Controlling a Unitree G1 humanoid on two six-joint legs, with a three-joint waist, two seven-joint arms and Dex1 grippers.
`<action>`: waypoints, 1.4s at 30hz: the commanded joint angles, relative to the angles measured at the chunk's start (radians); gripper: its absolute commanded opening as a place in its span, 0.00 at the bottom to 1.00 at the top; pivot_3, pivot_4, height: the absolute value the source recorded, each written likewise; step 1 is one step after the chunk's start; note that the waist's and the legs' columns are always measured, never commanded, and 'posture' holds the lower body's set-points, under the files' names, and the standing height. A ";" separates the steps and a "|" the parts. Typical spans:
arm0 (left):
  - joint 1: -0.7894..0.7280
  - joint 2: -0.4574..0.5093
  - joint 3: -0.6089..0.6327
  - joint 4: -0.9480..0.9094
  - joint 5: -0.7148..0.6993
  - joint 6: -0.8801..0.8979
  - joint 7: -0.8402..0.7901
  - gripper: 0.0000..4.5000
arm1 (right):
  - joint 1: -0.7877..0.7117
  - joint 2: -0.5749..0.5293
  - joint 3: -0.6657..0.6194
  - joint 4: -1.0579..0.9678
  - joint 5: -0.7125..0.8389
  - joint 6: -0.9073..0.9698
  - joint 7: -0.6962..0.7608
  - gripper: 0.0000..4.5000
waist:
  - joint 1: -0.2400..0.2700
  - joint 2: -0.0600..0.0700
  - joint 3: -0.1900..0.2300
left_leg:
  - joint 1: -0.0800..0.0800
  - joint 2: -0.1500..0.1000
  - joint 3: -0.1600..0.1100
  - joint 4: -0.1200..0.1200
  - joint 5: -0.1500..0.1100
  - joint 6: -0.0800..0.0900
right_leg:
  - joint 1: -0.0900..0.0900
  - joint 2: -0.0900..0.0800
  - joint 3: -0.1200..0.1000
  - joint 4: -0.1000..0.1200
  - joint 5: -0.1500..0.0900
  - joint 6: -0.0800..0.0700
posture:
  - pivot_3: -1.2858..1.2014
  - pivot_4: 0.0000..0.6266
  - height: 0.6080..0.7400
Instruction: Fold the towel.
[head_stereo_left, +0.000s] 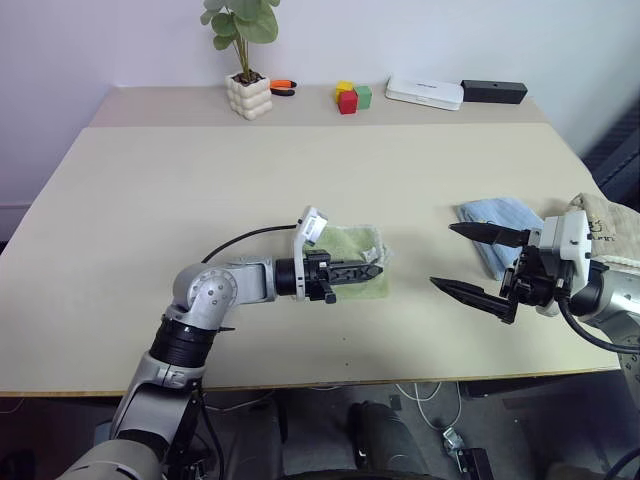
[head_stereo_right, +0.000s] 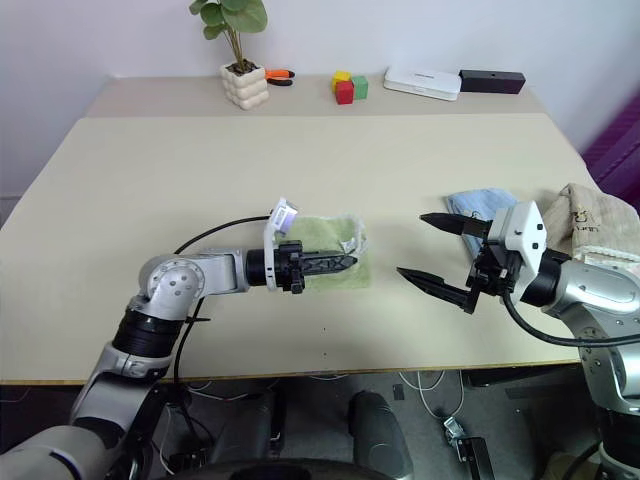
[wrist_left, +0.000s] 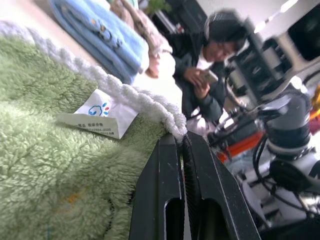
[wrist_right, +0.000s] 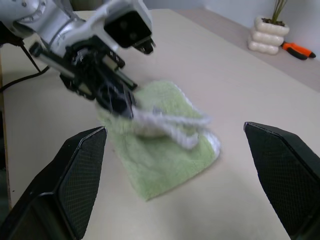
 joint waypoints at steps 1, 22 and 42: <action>-0.018 -0.031 -0.027 0.010 0.066 -0.050 -0.041 0.01 | -0.001 -0.008 -0.007 -0.034 -0.003 -0.007 -0.011 1.00 | 0.000 0.000 0.000 | 0.000 0.000 0.000 0.000 0.000 0.000 | 0.000 0.000 0.000 0.000 0.000 0.000 | 0.52 0.24 1.00; -0.008 0.060 0.250 -0.160 -0.111 0.071 -0.113 0.99 | -0.174 0.125 0.110 -0.033 0.091 0.122 -0.172 1.00 | -0.002 0.000 0.000 | 0.000 0.001 -0.001 0.001 0.000 0.000 | 0.000 0.001 0.000 0.002 0.000 0.002 | 0.52 0.24 1.00; 0.103 -0.054 0.322 -0.053 0.121 -0.219 0.146 0.00 | -0.242 0.599 0.460 0.064 -0.346 -0.043 -0.651 0.01 | -0.001 0.001 0.000 | -0.001 0.000 -0.001 0.002 0.000 0.000 | -0.001 0.000 -0.001 0.004 0.003 0.007 | 0.52 0.24 1.00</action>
